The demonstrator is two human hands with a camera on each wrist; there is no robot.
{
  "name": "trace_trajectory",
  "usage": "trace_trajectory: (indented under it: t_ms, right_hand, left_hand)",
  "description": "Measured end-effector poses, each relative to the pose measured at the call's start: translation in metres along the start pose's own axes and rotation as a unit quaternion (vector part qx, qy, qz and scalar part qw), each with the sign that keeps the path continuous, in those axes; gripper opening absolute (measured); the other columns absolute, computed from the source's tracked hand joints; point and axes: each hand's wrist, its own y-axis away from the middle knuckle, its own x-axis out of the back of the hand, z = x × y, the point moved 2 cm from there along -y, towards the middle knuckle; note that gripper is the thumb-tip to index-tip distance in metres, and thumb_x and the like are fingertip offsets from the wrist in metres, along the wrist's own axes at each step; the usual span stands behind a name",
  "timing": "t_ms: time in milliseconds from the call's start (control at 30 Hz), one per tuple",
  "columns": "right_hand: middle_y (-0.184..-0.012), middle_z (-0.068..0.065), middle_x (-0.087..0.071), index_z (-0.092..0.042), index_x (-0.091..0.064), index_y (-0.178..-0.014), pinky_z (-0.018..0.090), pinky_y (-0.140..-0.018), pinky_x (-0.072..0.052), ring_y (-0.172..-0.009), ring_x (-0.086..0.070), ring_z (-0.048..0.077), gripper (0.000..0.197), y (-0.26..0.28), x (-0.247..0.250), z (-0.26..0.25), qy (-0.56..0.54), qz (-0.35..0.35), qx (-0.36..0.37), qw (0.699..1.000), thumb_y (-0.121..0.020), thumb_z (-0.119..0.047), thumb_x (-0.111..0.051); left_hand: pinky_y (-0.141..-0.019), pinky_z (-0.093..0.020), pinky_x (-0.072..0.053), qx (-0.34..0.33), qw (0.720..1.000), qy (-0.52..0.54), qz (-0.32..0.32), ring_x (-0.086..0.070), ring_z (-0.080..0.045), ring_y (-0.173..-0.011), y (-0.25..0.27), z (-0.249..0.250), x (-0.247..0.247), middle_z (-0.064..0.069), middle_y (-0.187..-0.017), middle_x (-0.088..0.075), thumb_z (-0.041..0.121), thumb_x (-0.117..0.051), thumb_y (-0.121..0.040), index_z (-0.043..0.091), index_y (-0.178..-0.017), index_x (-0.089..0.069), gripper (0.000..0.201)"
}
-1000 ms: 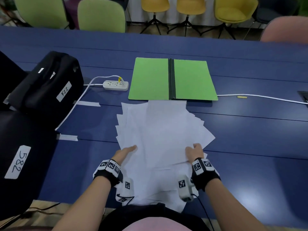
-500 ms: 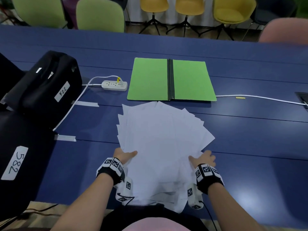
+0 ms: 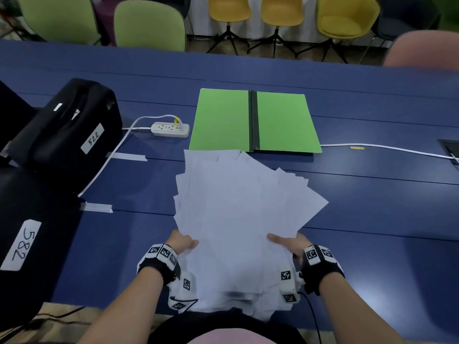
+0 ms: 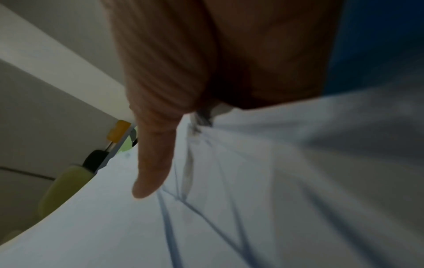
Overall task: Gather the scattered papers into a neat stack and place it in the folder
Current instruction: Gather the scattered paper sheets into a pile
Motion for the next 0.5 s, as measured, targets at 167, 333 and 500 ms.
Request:
trace_trajectory:
  t_ms: [167, 333, 500]
  right_hand:
    - [-0.117, 0.008, -0.067, -0.009, -0.057, -0.123, 0.048, -0.099, -0.047, -0.108, -0.063, 0.028, 0.111, 0.0, -0.014, 0.005, -0.107, -0.017, 0.051, 0.993, -0.023, -0.042, -0.095]
    - [-0.127, 0.004, -0.061, -0.015, -0.043, -0.134, 0.046, -0.103, -0.044, -0.117, -0.057, 0.024, 0.118, 0.001, -0.027, -0.001, -0.152, -0.049, 0.082, 0.984, -0.031, -0.037, -0.095]
    - [-0.095, 0.006, -0.067, -0.003, -0.058, -0.108, 0.015, -0.06, -0.053, -0.08, -0.063, 0.02, 0.048, 0.01, -0.015, -0.002, -0.14, 0.056, 0.065, 0.986, -0.067, -0.008, -0.082]
  left_hand:
    - [-0.096, -0.034, -0.045, -0.015, 0.998, 0.051, -0.045, -0.054, -0.026, -0.118, -0.001, -0.014, 0.001, -0.006, -0.129, -0.055, 0.051, -0.084, -0.058, 0.002, -0.134, -0.043, 0.099]
    - [-0.089, -0.035, -0.05, -0.051, 0.995, 0.083, -0.021, -0.06, -0.026, -0.097, 0.002, 0.002, 0.004, -0.014, -0.116, -0.065, 0.011, -0.073, -0.079, -0.002, -0.121, -0.056, 0.047]
    - [-0.094, -0.034, -0.047, -0.009, 0.999, 0.045, -0.004, -0.055, -0.032, -0.116, 0.009, 0.001, 0.007, -0.016, -0.129, -0.054, 0.007, -0.068, -0.08, -0.004, -0.134, -0.036, 0.064]
